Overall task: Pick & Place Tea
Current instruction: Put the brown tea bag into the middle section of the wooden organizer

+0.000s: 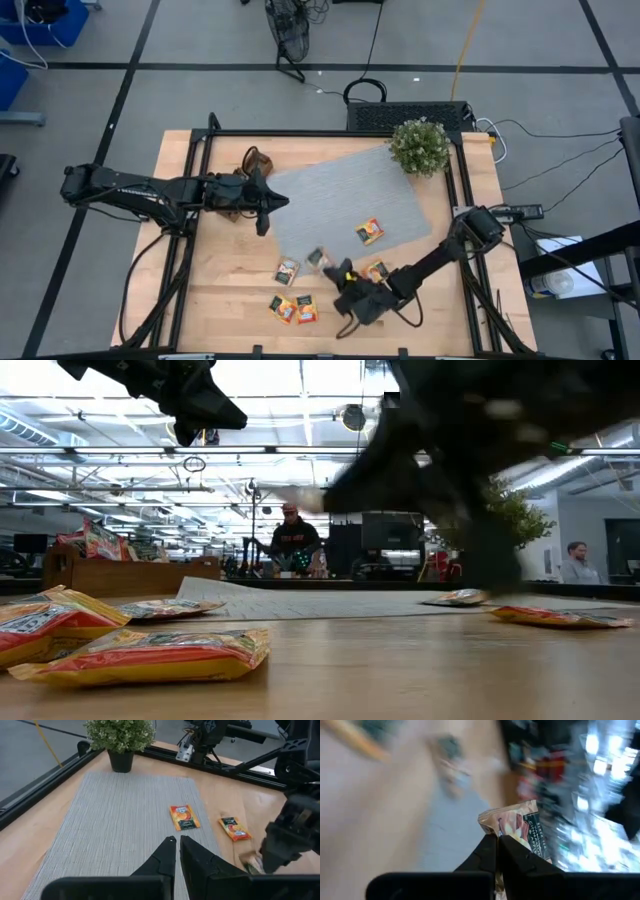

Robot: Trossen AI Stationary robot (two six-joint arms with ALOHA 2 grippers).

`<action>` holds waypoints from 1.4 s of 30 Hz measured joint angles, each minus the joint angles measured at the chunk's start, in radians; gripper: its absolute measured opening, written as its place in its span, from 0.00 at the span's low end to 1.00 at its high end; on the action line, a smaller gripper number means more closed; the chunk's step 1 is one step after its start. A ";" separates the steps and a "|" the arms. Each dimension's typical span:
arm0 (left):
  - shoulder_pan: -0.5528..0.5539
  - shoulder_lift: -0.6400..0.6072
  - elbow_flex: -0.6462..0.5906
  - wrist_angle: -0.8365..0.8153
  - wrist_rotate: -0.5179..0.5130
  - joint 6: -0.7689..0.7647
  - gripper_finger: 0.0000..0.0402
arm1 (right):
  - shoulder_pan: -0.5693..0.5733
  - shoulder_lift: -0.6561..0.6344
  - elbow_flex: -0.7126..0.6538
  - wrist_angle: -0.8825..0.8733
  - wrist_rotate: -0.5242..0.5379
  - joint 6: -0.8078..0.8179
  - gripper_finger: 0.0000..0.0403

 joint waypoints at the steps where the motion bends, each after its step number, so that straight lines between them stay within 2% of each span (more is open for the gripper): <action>1: 0.000 0.000 0.000 0.004 0.000 0.000 0.08 | -0.012 -0.001 0.001 0.027 0.046 -0.044 0.00; 4: 0.000 0.000 0.000 0.062 -0.001 0.012 0.08 | -0.065 -0.001 0.002 0.108 0.135 -0.160 0.00; 9: 0.003 0.000 0.000 0.154 -0.014 0.026 0.08 | -0.180 -0.001 0.002 0.219 0.148 -0.280 0.00; 12: 0.003 0.000 0.001 0.165 -0.014 0.050 0.08 | -0.256 -0.002 0.002 0.274 0.094 -0.327 0.00; 18: 0.003 0.000 0.001 0.069 -0.021 0.042 0.08 | -0.361 -0.003 0.002 0.325 -0.035 -0.337 0.00; 23: 0.004 0.001 0.001 0.017 -0.133 0.057 0.08 | -0.415 -0.004 -0.016 0.397 -0.110 -0.322 0.00; 30: 0.013 0.053 0.001 0.026 -0.248 0.172 0.08 | -0.458 -0.005 -0.016 0.437 -0.118 -0.376 0.00; 32: 0.040 0.081 0.000 0.026 -0.241 0.138 0.08 | -0.471 -0.005 -0.016 0.440 -0.139 -0.377 0.00; 36: 0.130 0.113 0.001 0.002 -0.125 0.085 0.10 | -0.487 -0.005 -0.016 0.443 -0.139 -0.397 0.00; 38: 0.177 0.113 0.000 -0.018 -0.102 0.066 0.15 | -0.490 -0.005 -0.016 0.455 -0.139 -0.408 0.00; 42: 0.259 0.112 0.000 -0.031 -0.060 0.020 0.31 | -0.490 -0.005 -0.016 0.483 -0.138 -0.440 0.00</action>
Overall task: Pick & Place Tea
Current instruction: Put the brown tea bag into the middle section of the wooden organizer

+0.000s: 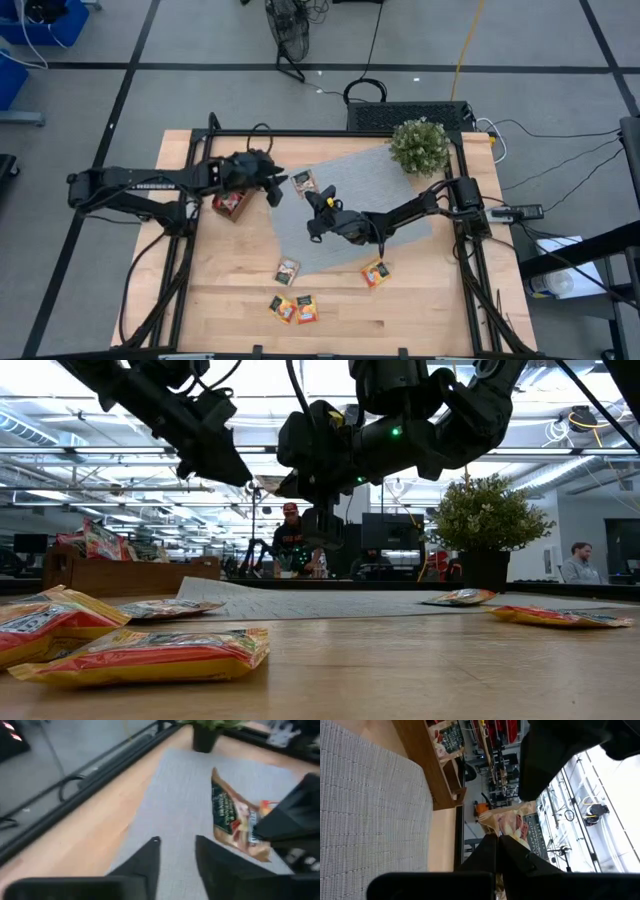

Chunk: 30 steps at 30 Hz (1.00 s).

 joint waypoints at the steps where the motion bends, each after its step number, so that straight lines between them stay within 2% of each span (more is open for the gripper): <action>1: 0.015 0.000 0.000 0.007 0.041 -0.007 0.36 | 0.000 0.000 0.000 0.004 0.000 -0.003 0.00; 4: 0.047 0.006 0.000 0.051 0.185 -0.022 0.48 | 0.000 0.000 0.000 0.009 0.000 -0.001 0.00; 7: 0.045 0.028 0.000 0.115 0.280 -0.036 0.57 | 0.000 0.000 0.000 0.009 0.000 -0.002 0.00; 10: 0.042 0.046 0.002 0.171 0.307 -0.062 0.61 | 0.001 0.000 0.000 0.023 0.001 -0.013 0.00; 14: 0.051 0.058 -0.001 0.160 0.292 -0.076 0.62 | 0.011 0.000 0.000 0.064 0.001 -0.052 0.00; 23: 0.053 0.069 0.001 0.194 0.304 -0.075 0.50 | 0.022 0.000 0.000 0.105 0.001 -0.062 0.00; 27: 0.053 0.069 0.001 0.197 0.304 -0.068 0.35 | 0.029 0.000 0.000 0.105 0.002 -0.057 0.00; 30: 0.053 0.069 0.001 0.198 0.306 -0.048 0.18 | 0.030 0.000 0.000 0.105 0.001 -0.057 0.00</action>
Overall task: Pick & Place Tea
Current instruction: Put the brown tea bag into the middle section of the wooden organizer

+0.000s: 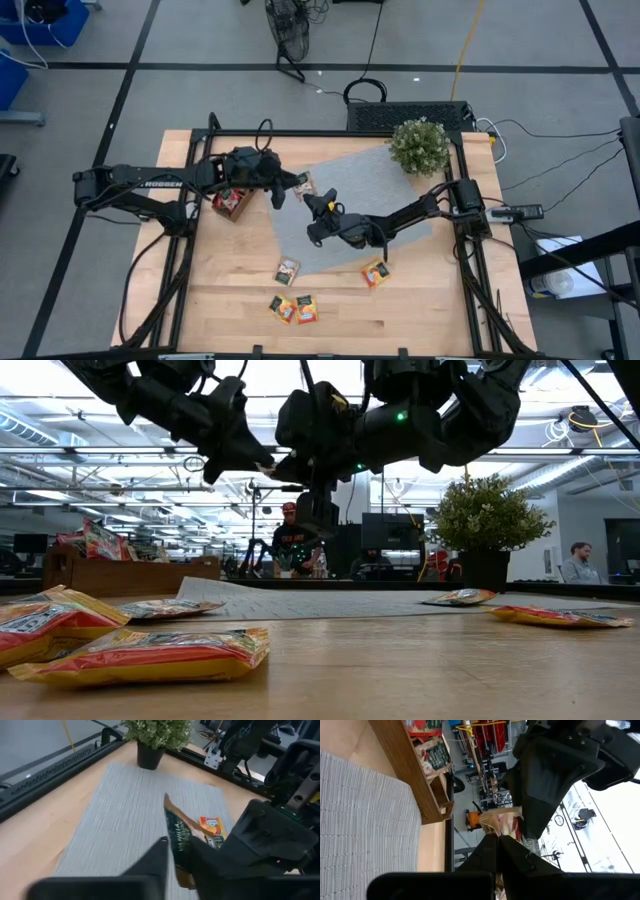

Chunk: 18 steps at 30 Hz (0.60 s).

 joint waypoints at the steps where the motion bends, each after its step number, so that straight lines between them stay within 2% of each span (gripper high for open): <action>1: 0.000 0.000 0.000 0.001 0.000 0.014 0.12 | 0.001 0.000 0.000 -0.001 0.000 0.000 0.00; 3: 0.000 0.000 0.000 0.007 0.001 0.035 0.03 | 0.004 0.000 0.000 -0.010 -0.002 0.003 0.00; 5: -0.001 0.000 0.000 0.014 0.008 0.054 0.02 | 0.008 -0.002 0.000 -0.037 -0.023 0.052 0.00; 8: -0.002 0.001 -0.002 0.012 -0.006 0.094 0.01 | 0.015 -0.002 0.000 -0.065 -0.065 0.234 0.03; 11: 0.001 -0.008 -0.001 0.025 -0.099 0.135 0.01 | 0.023 -0.002 0.001 -0.108 -0.107 0.464 0.09; 15: -0.001 -0.017 0.000 0.003 -0.204 0.193 0.01 | 0.025 -0.013 0.000 -0.212 -0.241 0.716 0.22; 18: 0.000 -0.040 0.001 -0.051 -0.297 0.210 0.01 | 0.020 -0.026 -0.002 -0.281 -0.283 0.824 0.32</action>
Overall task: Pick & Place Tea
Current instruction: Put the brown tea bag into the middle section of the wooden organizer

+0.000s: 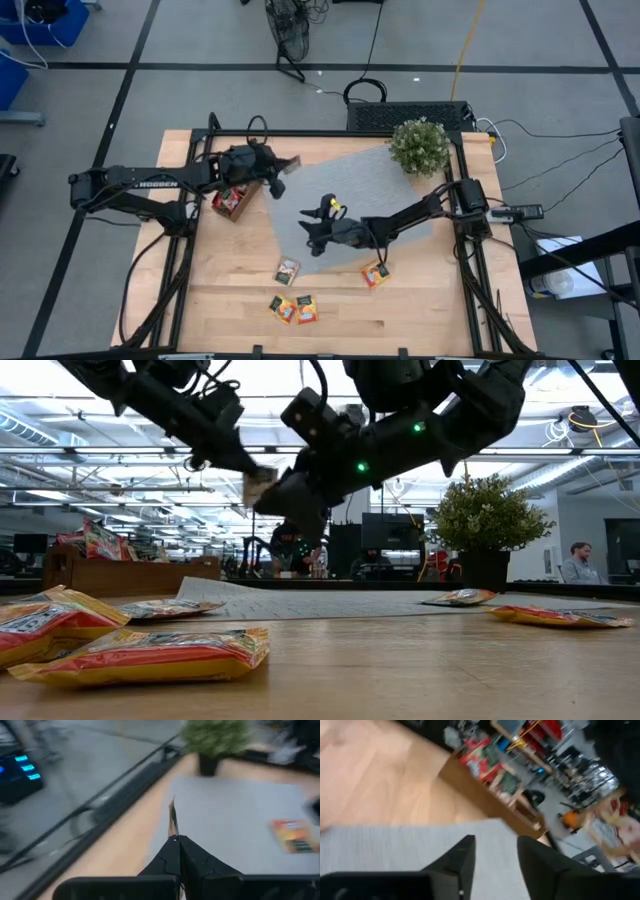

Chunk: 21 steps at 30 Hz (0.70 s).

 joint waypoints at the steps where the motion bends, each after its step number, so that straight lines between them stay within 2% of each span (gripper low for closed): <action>1: 0.000 -0.010 0.001 -0.046 -0.031 -0.005 0.00 | 0.001 -0.003 -0.001 -0.025 0.001 0.008 0.35; 3: -0.008 -0.030 -0.008 -0.163 -0.094 -0.036 0.00 | 0.003 -0.010 -0.012 -0.055 0.031 0.011 0.39; 6: -0.031 -0.087 -0.080 -0.162 -0.191 -0.071 0.00 | 0.002 -0.032 -0.047 -0.056 0.088 0.015 0.44; 10: -0.033 -0.228 -0.230 -0.122 -0.219 -0.147 0.00 | -0.014 -0.074 -0.116 -0.042 0.100 0.058 0.46; 14: -0.048 -0.395 -0.384 -0.014 -0.244 -0.170 0.00 | -0.033 -0.124 -0.194 0.043 0.100 0.065 0.45; 17: -0.057 -0.499 -0.467 -0.015 -0.300 -0.215 0.00 | -0.042 -0.156 -0.245 0.094 0.103 0.072 0.43; 21: -0.070 -0.588 -0.545 -0.026 -0.319 -0.275 0.00 | -0.045 -0.190 -0.287 0.142 0.100 0.075 0.43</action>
